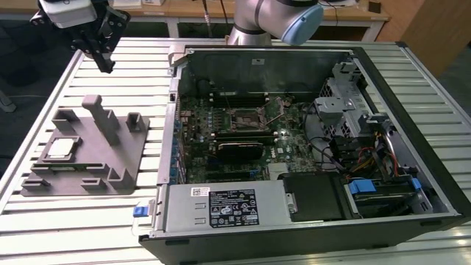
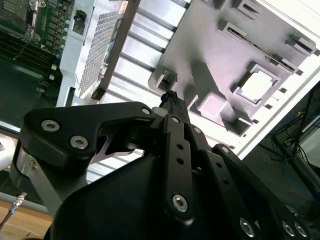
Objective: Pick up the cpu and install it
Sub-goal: 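Reach for the cpu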
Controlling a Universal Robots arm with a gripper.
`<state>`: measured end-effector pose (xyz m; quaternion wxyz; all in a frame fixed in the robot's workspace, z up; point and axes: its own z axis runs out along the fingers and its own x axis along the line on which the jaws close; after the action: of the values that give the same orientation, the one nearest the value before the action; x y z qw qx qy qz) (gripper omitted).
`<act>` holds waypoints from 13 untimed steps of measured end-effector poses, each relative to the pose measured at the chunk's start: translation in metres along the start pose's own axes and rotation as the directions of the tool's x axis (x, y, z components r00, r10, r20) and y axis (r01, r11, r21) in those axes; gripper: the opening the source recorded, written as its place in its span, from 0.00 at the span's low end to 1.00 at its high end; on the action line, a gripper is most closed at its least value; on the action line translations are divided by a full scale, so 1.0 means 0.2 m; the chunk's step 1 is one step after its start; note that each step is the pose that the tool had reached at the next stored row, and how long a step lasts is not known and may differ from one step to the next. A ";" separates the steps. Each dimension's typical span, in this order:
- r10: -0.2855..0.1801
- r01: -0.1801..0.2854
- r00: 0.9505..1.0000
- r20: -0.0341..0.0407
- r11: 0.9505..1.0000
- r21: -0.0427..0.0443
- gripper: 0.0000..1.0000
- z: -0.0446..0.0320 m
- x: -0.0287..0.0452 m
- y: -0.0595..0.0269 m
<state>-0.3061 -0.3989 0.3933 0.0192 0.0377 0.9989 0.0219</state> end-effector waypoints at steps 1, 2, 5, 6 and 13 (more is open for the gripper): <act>0.000 0.000 1.000 0.000 1.000 0.000 0.11 0.000 0.011 -0.001; 0.000 0.000 1.000 0.000 1.000 0.000 0.11 -0.001 0.021 -0.001; 0.000 0.000 1.000 0.001 1.000 0.000 0.11 -0.002 0.052 -0.004; 0.000 0.000 1.000 0.001 1.000 0.000 0.11 -0.002 0.061 -0.005; 0.000 0.000 1.000 0.002 1.000 0.000 0.11 -0.004 0.142 -0.011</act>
<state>-0.3346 -0.3989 0.3931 0.0202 0.0377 0.9988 0.0220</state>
